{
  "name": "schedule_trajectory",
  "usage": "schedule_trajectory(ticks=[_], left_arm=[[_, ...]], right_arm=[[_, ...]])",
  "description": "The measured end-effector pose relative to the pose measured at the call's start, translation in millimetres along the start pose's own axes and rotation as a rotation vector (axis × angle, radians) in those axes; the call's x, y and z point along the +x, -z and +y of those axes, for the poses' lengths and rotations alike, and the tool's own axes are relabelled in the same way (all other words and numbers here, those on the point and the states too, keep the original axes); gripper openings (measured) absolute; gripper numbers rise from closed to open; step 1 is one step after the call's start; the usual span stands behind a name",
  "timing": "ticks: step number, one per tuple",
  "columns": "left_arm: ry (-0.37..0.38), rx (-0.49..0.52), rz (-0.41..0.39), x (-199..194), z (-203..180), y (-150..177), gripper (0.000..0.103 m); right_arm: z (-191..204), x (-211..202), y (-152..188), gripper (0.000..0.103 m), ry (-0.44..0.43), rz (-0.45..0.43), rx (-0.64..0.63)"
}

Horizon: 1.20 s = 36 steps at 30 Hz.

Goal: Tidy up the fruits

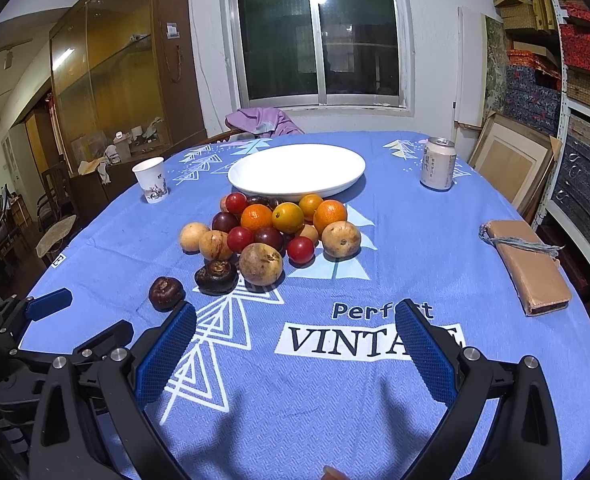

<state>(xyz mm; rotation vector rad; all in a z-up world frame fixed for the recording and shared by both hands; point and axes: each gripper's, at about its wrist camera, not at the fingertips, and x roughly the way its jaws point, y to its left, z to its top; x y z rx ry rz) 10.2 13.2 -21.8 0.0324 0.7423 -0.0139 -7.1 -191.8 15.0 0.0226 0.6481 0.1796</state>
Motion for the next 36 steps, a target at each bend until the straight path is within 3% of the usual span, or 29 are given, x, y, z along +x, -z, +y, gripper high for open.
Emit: schedule_trajectory(ticks=[36], left_arm=[[-0.008, -0.001, 0.066, 33, -3, 4, 0.099]], right_arm=[[-5, 23, 11, 0.1, 0.003, 0.047, -0.002]])
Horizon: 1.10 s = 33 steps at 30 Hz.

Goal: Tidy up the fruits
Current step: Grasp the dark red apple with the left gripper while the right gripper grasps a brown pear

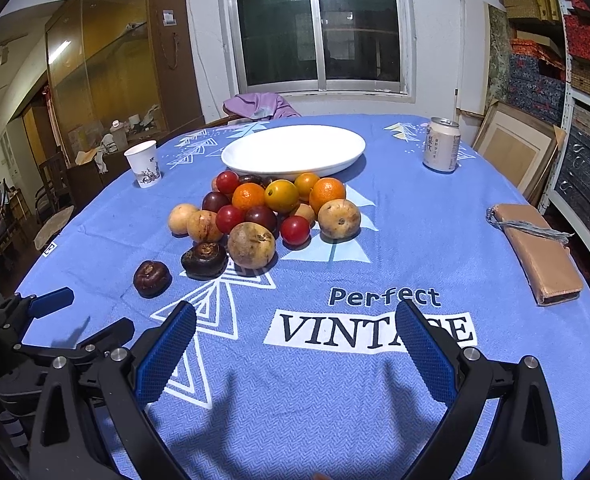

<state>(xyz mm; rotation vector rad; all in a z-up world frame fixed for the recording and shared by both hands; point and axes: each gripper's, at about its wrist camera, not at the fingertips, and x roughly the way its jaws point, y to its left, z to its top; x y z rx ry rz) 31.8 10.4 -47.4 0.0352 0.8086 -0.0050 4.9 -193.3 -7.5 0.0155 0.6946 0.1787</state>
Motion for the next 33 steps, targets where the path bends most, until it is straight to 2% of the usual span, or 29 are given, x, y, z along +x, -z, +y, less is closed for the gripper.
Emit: schedule_trajectory(ticks=[6, 11, 17, 19, 20, 22, 27, 30, 33], left_arm=[[0.035, 0.033, 0.037, 12, 0, -7, 0.099], [0.158, 0.03, 0.076, 34, 12, -28, 0.099], [0.128, 0.08, 0.138, 72, 14, -48, 0.099], [0.145, 0.084, 0.162, 83, 15, -50, 0.091], [0.155, 0.089, 0.175, 88, 13, -51, 0.08], [0.157, 0.119, 0.162, 89, 10, -55, 0.076], [0.189, 0.18, 0.141, 90, -3, -54, 0.074], [0.241, 0.144, 0.131, 89, 4, -54, 0.073], [0.257, 0.113, 0.121, 88, 9, -53, 0.068]], right_arm=[[3, 12, -4, 0.1, 0.001, 0.035, -0.054], [-6, 35, -18, 0.1, -0.026, 0.119, -0.112], [-24, 58, -29, 0.1, -0.082, 0.148, -0.103], [-28, 63, -30, 0.1, -0.107, 0.126, -0.124], [-30, 65, -30, 0.1, -0.121, 0.115, -0.132], [-33, 70, -33, 0.1, -0.136, 0.107, -0.152], [-45, 87, -45, 0.1, -0.129, 0.156, -0.145], [-55, 99, -52, 0.088, -0.179, 0.2, -0.104], [-61, 106, -57, 0.088, -0.198, 0.2, -0.092]])
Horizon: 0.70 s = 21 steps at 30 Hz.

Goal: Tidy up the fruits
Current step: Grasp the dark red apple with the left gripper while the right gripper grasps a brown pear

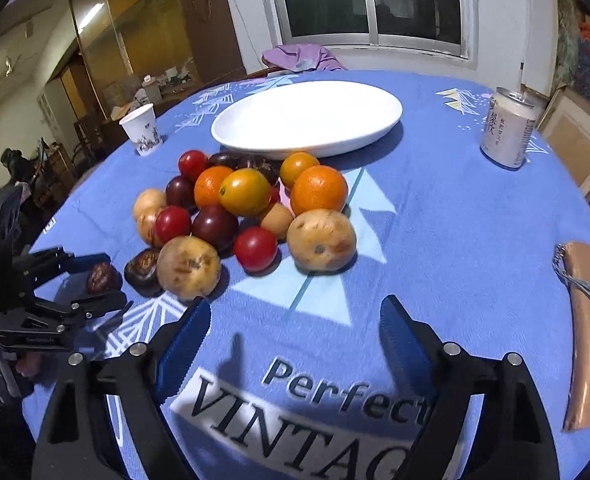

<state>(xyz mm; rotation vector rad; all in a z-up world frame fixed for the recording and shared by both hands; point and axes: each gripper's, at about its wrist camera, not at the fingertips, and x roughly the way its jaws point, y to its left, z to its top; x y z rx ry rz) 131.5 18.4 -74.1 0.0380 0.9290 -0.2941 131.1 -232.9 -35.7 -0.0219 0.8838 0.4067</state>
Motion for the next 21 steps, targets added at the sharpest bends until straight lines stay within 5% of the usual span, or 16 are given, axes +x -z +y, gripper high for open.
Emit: schedule_trajectory(ticks=[4, 8, 12, 14, 18, 21], left_arm=[[-0.031, 0.025, 0.009, 2, -5, 1, 0.067], [-0.004, 0.042, 0.018, 4, -8, 1, 0.082], [0.034, 0.044, 0.016, 5, -8, 1, 0.089], [0.012, 0.043, 0.011, 4, -9, 1, 0.082], [-0.021, -0.033, -0.02, -4, 5, 1, 0.049], [-0.004, -0.058, -0.025, -7, 12, 1, 0.043]], right_arm=[[-3, 6, -9, 0.088, 0.021, -0.006, -0.028], [-3, 10, -18, 0.088, 0.065, -0.011, -0.068], [-14, 17, -17, 0.065, 0.072, -0.009, -0.043], [-19, 23, -14, 0.062, 0.063, 0.013, -0.028], [-24, 28, -11, 0.062, 0.04, 0.038, -0.003], [-22, 28, -11, 0.062, 0.043, 0.027, -0.005]])
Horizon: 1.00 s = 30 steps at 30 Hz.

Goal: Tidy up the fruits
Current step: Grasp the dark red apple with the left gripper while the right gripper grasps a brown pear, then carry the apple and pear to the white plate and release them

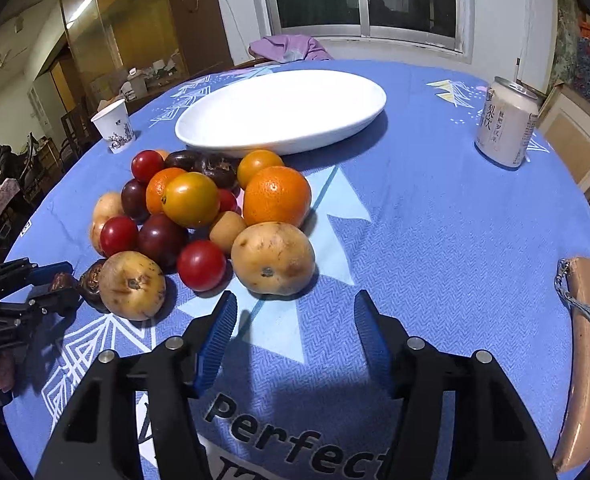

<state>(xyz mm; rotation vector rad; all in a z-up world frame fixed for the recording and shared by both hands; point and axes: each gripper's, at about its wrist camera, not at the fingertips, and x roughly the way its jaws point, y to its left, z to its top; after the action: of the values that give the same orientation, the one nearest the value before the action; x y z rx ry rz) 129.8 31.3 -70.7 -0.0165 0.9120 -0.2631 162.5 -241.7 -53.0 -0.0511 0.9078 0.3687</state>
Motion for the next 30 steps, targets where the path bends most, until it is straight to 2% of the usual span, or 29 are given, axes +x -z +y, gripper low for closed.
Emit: schedule_trajectory(ticks=[2, 5, 7, 11, 15, 17, 18, 19, 20, 24, 30], left_arm=[[-0.001, 0.015, -0.004, -2, -3, 1, 0.042], [0.044, 0.029, 0.001, -7, -6, 3, 0.043], [0.075, 0.02, 0.032, -5, -5, 6, 0.043], [0.077, 0.049, 0.034, -7, -12, 9, 0.042], [0.112, 0.072, 0.027, -8, -17, 10, 0.042], [0.126, 0.078, 0.033, -6, -19, 10, 0.042], [0.135, 0.077, 0.038, -4, -20, 10, 0.042], [0.138, 0.075, 0.04, -4, -19, 10, 0.042], [0.142, 0.073, 0.039, -3, -18, 10, 0.042], [0.168, 0.067, 0.02, -6, -18, 8, 0.042], [0.136, 0.089, -0.033, -17, -19, -8, 0.042]], right_arm=[[1, 2, 1, 0.062, 0.009, 0.002, -0.004], [2, 3, 2, 0.062, 0.024, -0.003, -0.008], [0, 3, 1, 0.062, 0.033, -0.012, 0.001], [-4, 6, -1, 0.062, 0.037, -0.002, 0.012], [-2, 9, -7, 0.061, 0.04, -0.011, 0.005], [1, 11, -12, 0.058, 0.044, -0.018, -0.006], [3, 12, -15, 0.051, 0.039, -0.019, -0.01], [4, 14, -17, 0.04, 0.026, -0.014, -0.013], [5, 16, -19, 0.038, 0.006, -0.009, -0.012], [4, 15, -17, 0.037, -0.005, -0.022, -0.007], [-7, -7, -22, 0.037, -0.019, -0.091, 0.05]])
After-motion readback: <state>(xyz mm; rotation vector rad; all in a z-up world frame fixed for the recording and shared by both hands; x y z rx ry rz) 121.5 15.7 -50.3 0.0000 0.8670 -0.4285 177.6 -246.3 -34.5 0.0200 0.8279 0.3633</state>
